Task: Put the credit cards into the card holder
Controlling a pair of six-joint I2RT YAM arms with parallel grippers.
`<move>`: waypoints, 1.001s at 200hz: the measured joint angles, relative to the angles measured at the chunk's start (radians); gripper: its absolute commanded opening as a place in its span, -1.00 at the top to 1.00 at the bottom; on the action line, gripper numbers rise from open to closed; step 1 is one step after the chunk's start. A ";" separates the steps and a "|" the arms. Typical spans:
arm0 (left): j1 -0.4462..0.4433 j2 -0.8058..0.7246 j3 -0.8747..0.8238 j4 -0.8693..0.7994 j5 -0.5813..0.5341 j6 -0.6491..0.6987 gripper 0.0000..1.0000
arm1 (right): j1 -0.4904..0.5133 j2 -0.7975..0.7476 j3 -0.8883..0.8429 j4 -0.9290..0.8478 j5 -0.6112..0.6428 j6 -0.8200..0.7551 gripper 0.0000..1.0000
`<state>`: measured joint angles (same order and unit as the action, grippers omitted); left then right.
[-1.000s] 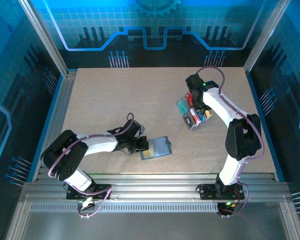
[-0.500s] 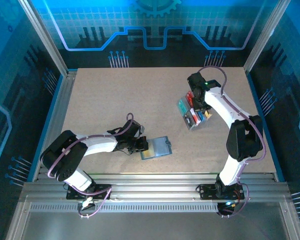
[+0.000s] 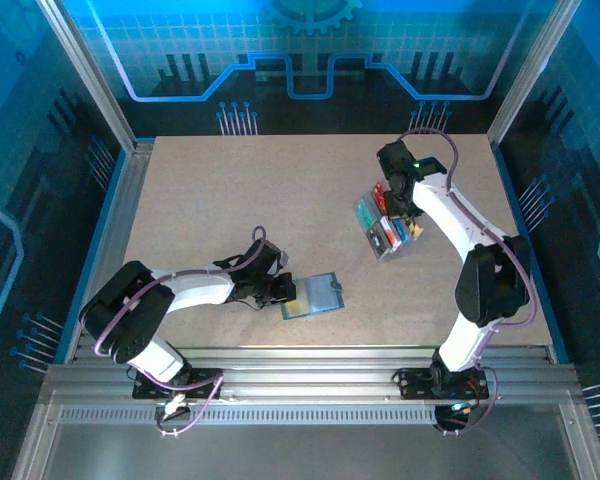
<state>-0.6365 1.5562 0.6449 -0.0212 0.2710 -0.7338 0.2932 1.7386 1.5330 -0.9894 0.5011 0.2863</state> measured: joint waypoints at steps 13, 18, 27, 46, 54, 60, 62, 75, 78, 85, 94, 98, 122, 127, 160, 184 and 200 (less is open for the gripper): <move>0.000 -0.002 0.000 -0.003 0.000 0.000 1.00 | 0.000 -0.008 0.000 0.000 -0.006 0.000 1.00; 0.001 -0.004 0.000 -0.005 0.000 0.000 1.00 | 0.000 -0.011 0.000 0.000 -0.006 0.000 1.00; 0.002 -0.008 0.000 -0.016 0.000 0.001 1.00 | 0.001 -0.019 0.000 0.000 -0.005 0.000 1.00; 0.005 -0.018 0.000 -0.034 0.000 0.003 1.00 | 0.011 -0.037 0.001 -0.002 0.000 0.000 1.00; 0.007 -0.023 0.000 -0.045 0.000 0.004 1.00 | 0.020 -0.043 0.006 -0.006 0.008 0.000 1.00; 0.008 -0.027 0.000 -0.055 0.000 0.006 1.00 | 0.029 -0.048 0.012 -0.006 0.013 0.000 1.00; 0.008 -0.029 0.000 -0.057 0.000 0.007 0.99 | 0.032 -0.050 0.014 -0.006 0.015 0.000 1.00; 0.010 -0.045 0.000 -0.079 0.000 0.011 0.99 | 0.057 -0.064 0.023 -0.005 0.021 0.000 1.00; 0.010 -0.049 0.000 -0.082 0.000 0.011 0.99 | 0.063 -0.068 0.024 -0.005 0.022 0.000 1.00; 0.011 -0.061 0.000 -0.092 0.000 0.011 0.99 | 0.079 -0.078 0.026 -0.005 0.022 0.000 1.00; 0.013 -0.079 0.000 -0.102 0.005 0.016 0.98 | 0.098 -0.093 0.027 -0.005 0.021 0.000 1.00; 0.013 -0.088 0.000 -0.106 0.007 0.019 0.98 | 0.105 -0.098 0.027 -0.005 0.018 0.000 1.00; 0.013 -0.138 0.005 -0.134 0.012 0.030 0.97 | 0.152 -0.150 0.013 0.020 -0.019 0.002 1.00; 0.013 -0.148 0.007 -0.143 0.013 0.032 0.97 | 0.162 -0.164 0.003 0.031 -0.035 0.004 1.00; 0.013 -0.193 0.052 -0.196 0.014 0.046 0.95 | 0.215 -0.279 -0.140 0.145 -0.193 0.030 1.00; 0.013 -0.186 0.087 -0.216 0.007 0.061 0.97 | 0.226 -0.349 -0.293 0.266 -0.348 0.069 1.00; 0.013 -0.153 0.109 -0.219 0.007 0.066 0.98 | 0.229 -0.380 -0.389 0.348 -0.439 0.093 1.00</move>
<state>-0.6235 1.4036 0.7536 -0.2405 0.2779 -0.6674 0.5220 1.3590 1.1435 -0.6415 0.0624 0.3798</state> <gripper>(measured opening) 0.053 0.052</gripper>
